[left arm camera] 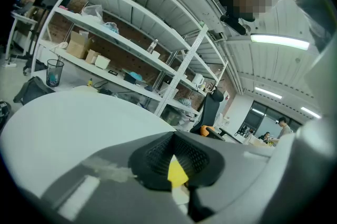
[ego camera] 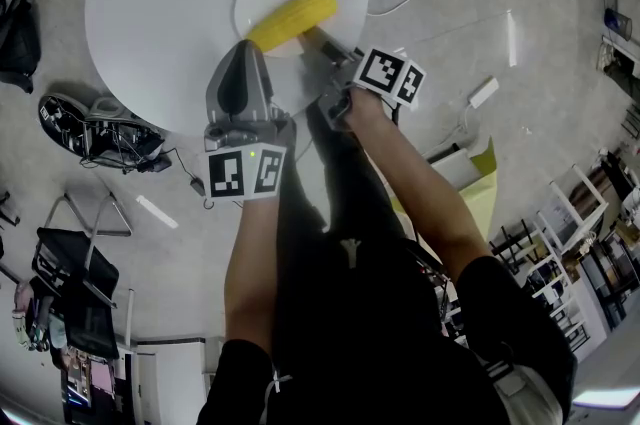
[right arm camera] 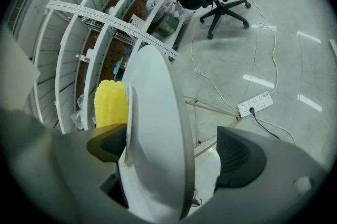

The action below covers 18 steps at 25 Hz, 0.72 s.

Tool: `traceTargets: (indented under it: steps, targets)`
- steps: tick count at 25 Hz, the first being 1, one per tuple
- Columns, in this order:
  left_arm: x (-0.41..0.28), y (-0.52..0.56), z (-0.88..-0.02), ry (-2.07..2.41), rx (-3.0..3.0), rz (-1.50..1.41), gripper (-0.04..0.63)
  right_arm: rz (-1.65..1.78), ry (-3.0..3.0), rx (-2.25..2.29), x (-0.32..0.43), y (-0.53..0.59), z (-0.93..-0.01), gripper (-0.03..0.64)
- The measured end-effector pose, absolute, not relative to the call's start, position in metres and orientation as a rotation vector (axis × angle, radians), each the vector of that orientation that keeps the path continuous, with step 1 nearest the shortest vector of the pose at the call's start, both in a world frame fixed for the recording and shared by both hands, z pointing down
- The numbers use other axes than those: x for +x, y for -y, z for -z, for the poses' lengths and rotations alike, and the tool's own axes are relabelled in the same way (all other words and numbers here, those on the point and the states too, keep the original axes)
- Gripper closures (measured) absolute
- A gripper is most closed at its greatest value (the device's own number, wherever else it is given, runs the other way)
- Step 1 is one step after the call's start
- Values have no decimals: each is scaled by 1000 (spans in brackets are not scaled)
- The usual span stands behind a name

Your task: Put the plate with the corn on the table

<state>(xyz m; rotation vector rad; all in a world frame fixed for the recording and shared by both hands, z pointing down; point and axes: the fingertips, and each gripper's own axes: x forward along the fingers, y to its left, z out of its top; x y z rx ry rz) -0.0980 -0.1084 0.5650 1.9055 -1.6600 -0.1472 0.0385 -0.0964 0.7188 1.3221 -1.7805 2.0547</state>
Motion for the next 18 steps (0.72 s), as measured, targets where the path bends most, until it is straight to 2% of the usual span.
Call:
traceTargets:
  steps: [18]
  targets:
    - [-102, 108, -556, 1669, 1910, 170, 591, -2027, 1797, 1323, 43, 92, -707, 92]
